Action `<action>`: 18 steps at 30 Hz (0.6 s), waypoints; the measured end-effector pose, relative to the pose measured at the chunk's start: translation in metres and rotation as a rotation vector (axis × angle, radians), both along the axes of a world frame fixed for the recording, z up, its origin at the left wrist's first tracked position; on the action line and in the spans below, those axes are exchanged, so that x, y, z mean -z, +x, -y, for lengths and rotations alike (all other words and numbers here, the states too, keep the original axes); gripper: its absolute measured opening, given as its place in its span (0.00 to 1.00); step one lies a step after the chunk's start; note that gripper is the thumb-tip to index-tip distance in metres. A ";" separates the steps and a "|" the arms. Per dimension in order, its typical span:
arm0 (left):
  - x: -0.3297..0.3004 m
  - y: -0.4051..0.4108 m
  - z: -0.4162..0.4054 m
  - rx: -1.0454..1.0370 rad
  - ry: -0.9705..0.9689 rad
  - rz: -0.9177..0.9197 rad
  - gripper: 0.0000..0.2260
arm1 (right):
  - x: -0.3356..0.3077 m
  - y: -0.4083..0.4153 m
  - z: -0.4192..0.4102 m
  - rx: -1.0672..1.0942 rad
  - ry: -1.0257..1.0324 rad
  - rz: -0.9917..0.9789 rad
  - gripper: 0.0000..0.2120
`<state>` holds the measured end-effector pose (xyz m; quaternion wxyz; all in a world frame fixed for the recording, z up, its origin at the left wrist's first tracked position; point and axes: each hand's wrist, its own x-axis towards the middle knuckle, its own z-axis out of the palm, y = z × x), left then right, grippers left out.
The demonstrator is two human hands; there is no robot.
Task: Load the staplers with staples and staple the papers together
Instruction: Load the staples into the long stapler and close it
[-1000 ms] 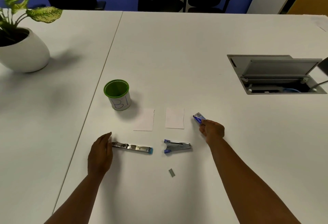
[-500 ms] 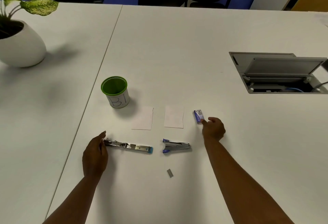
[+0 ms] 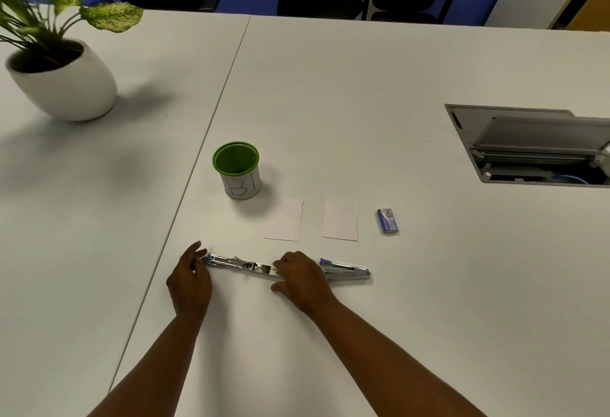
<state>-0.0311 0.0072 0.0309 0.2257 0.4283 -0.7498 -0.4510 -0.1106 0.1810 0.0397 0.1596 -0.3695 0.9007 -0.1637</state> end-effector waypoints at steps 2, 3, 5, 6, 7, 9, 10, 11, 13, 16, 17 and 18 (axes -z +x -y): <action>0.004 0.000 0.005 -0.018 0.089 -0.019 0.16 | 0.000 0.004 0.003 0.001 0.057 -0.049 0.16; 0.006 0.001 0.007 -0.029 0.133 -0.030 0.16 | 0.000 0.005 0.004 0.035 0.028 -0.087 0.14; 0.003 0.000 0.008 -0.061 0.234 -0.054 0.16 | 0.000 0.006 0.006 0.053 -0.002 -0.151 0.11; 0.002 -0.001 0.008 -0.087 0.300 -0.078 0.15 | 0.002 0.007 0.006 0.064 -0.013 -0.157 0.10; 0.000 -0.002 0.008 -0.117 0.374 -0.109 0.15 | 0.002 0.009 0.006 0.067 -0.025 -0.143 0.08; -0.002 -0.002 0.009 -0.150 0.495 -0.164 0.14 | 0.002 0.013 0.004 0.076 -0.045 -0.099 0.10; -0.004 -0.002 0.010 -0.149 0.543 -0.189 0.14 | 0.000 0.012 0.002 0.097 -0.058 -0.090 0.10; -0.006 -0.002 0.010 -0.145 0.592 -0.214 0.15 | -0.002 0.012 0.001 0.108 -0.074 -0.100 0.10; -0.012 0.000 0.006 -0.133 0.699 -0.278 0.16 | -0.008 0.013 -0.001 0.125 -0.115 -0.067 0.11; -0.024 0.003 -0.003 -0.032 0.850 -0.350 0.14 | -0.019 0.012 -0.004 0.170 -0.173 -0.006 0.11; -0.027 0.004 -0.006 0.034 0.882 -0.348 0.11 | -0.024 0.012 -0.006 0.195 -0.202 0.014 0.10; -0.030 0.005 -0.008 0.091 0.908 -0.345 0.09 | -0.029 0.012 -0.008 0.219 -0.235 0.032 0.10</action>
